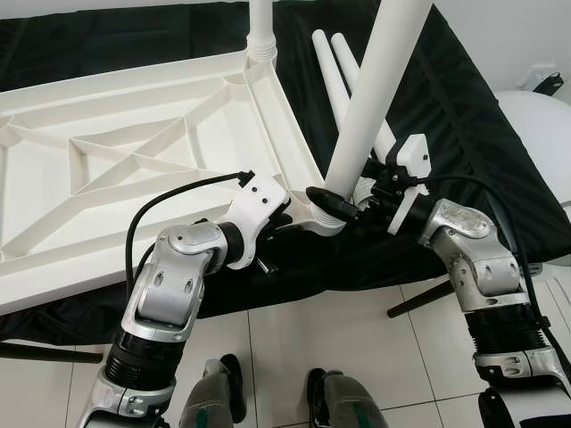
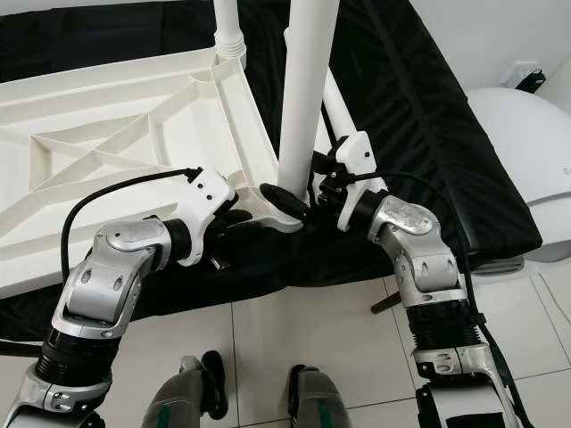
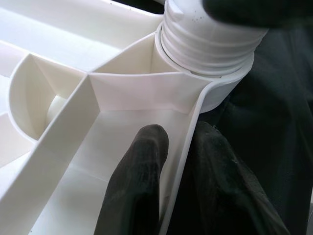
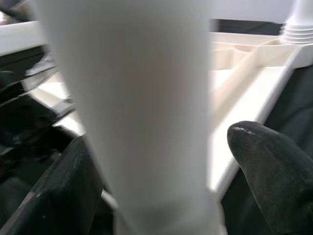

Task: Building children table

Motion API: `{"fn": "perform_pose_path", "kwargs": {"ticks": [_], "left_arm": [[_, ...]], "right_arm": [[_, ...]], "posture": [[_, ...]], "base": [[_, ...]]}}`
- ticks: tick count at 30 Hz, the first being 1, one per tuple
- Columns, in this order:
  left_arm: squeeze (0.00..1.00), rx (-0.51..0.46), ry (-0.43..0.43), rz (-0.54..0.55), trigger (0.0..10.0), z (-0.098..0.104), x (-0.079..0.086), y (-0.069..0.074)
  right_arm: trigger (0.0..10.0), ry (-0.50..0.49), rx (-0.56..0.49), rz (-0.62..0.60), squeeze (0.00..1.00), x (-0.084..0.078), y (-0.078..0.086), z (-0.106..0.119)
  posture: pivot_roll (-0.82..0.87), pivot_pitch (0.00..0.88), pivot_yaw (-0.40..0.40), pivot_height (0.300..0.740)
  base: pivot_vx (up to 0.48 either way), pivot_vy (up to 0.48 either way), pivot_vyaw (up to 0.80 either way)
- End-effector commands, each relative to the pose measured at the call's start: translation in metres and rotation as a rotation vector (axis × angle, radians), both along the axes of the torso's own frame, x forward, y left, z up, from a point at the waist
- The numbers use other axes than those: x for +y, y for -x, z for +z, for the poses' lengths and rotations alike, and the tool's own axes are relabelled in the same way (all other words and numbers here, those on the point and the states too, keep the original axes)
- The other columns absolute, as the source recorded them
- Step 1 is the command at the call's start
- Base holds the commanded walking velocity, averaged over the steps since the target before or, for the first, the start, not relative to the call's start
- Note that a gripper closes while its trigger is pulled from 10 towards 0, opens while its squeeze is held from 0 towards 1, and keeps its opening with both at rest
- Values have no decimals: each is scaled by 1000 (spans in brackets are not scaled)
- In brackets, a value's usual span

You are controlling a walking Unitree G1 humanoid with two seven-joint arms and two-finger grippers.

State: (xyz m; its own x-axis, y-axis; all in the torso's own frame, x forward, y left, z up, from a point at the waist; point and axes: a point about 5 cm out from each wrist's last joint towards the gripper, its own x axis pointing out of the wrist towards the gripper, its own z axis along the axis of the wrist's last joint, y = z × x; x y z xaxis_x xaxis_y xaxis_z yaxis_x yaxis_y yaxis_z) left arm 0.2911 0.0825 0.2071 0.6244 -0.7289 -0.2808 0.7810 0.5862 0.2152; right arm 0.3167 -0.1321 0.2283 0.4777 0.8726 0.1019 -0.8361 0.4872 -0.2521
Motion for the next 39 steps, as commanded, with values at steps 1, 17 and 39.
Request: {"fn": "perform_pose_path", "kwargs": {"ticks": [1, 17, 39], "left_arm": [[0, -26, 20, 135, 10000, -2, 7, -5], [0, -29, 19, 127, 10000, -2, 6, -5], [0, -25, 20, 133, 10000, -4, 6, -5]], "right_arm": [[10000, 20, 11, 37, 0, -1, -1, -2], [0, 15, -12, 83, 0, -3, -7, 2], [0, -206, 18, -168, 0, 15, 18, -13]], "posture": [[-20, 231, -36, 740], [-23, 220, -36, 740], [-35, 237, -37, 740]], "base": [[0, 0, 0], [0, 0, 0], [0, 0, 0]]}}
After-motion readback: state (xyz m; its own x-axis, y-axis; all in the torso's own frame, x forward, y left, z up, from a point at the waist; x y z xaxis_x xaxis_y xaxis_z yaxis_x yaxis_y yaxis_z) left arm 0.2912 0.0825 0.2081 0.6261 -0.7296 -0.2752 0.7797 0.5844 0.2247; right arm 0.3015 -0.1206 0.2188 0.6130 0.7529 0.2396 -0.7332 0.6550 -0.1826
